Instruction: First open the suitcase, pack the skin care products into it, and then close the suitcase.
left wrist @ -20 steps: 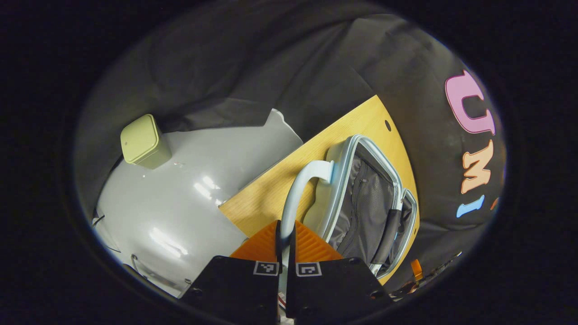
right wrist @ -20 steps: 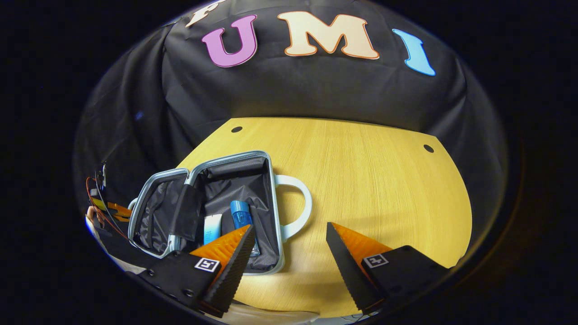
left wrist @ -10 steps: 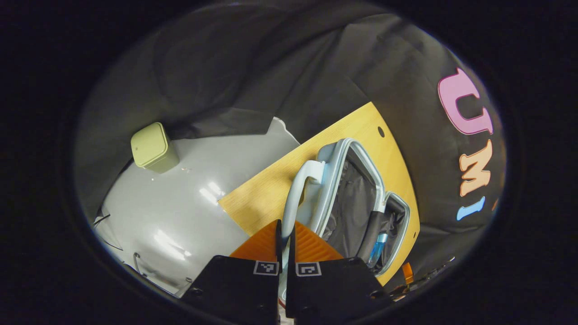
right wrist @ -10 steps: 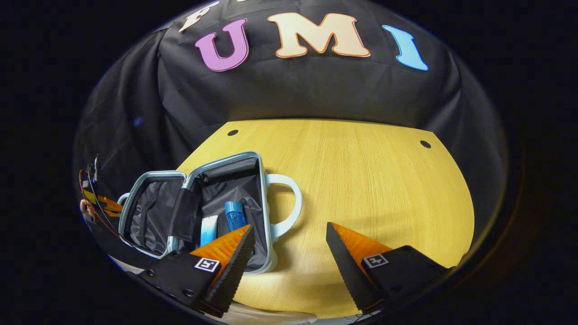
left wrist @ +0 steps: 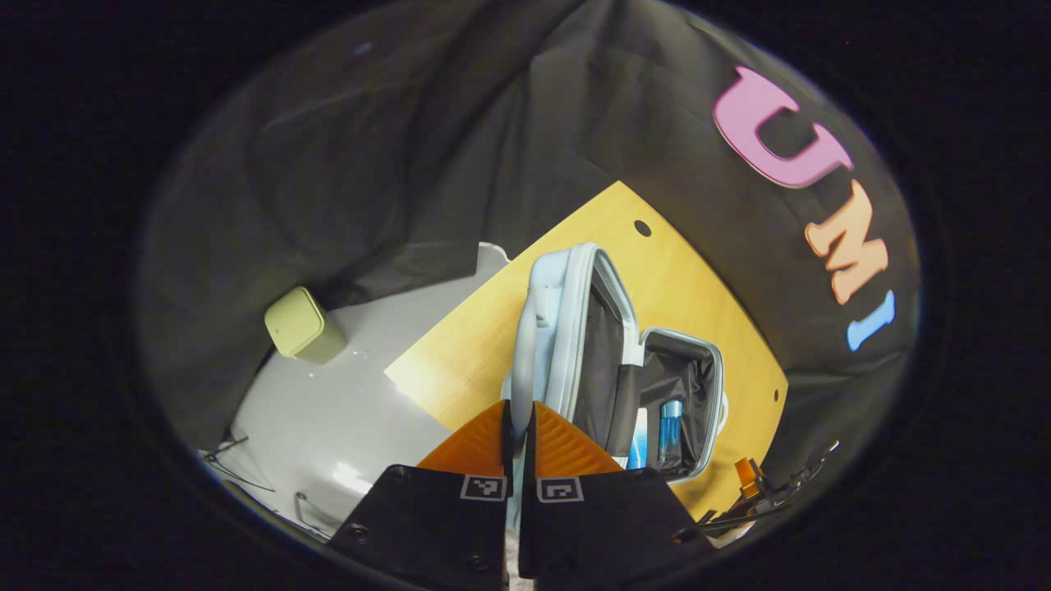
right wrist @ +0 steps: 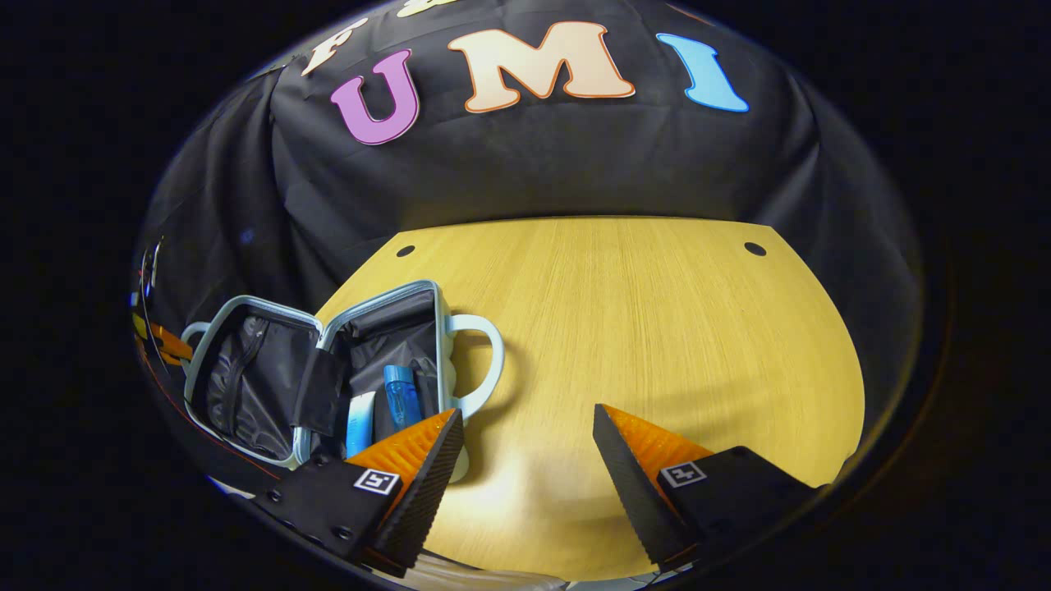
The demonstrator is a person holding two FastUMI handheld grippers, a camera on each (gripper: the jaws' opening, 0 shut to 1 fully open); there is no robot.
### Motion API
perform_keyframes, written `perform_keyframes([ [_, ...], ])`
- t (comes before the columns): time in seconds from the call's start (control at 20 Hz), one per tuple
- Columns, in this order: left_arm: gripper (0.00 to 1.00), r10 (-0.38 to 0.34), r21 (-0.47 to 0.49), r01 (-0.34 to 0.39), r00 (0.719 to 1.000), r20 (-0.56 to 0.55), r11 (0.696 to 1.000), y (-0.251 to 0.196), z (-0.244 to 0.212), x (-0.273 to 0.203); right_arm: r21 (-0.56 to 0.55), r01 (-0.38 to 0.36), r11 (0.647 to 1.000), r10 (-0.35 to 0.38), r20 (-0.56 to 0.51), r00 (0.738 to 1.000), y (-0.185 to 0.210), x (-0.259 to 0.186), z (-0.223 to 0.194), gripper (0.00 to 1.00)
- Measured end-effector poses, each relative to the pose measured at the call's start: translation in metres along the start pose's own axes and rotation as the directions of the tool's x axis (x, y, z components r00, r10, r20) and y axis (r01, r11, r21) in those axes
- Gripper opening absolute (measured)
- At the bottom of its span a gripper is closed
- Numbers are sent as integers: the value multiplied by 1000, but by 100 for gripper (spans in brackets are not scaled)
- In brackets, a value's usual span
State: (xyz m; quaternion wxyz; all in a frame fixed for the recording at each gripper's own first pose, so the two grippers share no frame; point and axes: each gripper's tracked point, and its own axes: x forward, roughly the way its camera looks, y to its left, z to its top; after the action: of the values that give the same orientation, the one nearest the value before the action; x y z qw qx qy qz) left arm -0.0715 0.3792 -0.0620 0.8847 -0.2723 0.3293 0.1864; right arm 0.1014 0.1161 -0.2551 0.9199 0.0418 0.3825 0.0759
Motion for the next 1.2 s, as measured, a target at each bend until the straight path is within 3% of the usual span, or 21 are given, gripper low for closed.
perform_keyframes([
  [0.25,0,-20,118,16,999,26,993,-64,-4,-33,27,-13,1000,13,1,1000,-27,-8,-6,99],
  [0.55,0,-139,241,125,989,41,962,-164,-20,-51,1,-3,1000,3,16,1000,-56,-15,-4,99],
  [0.6,0,-159,266,143,987,37,953,-181,-22,-49,2,-4,1000,4,22,1000,-60,-18,-2,95],
  [0.65,0,-180,292,163,983,30,942,-198,-25,-47,5,-5,1000,5,29,1000,-63,-21,-1,99],
  [0.85,0,-235,354,213,972,22,911,-257,-28,-27,15,18,1000,-19,52,998,-78,-35,-1,95],
  [0.9,0,-255,361,235,967,8,902,-273,-31,-23,18,26,1000,-27,55,998,-83,-39,-1,99],
  [1.2,0,-345,374,364,931,-119,853,-352,-70,20,45,82,996,-86,78,993,-106,-61,-4,99],
])
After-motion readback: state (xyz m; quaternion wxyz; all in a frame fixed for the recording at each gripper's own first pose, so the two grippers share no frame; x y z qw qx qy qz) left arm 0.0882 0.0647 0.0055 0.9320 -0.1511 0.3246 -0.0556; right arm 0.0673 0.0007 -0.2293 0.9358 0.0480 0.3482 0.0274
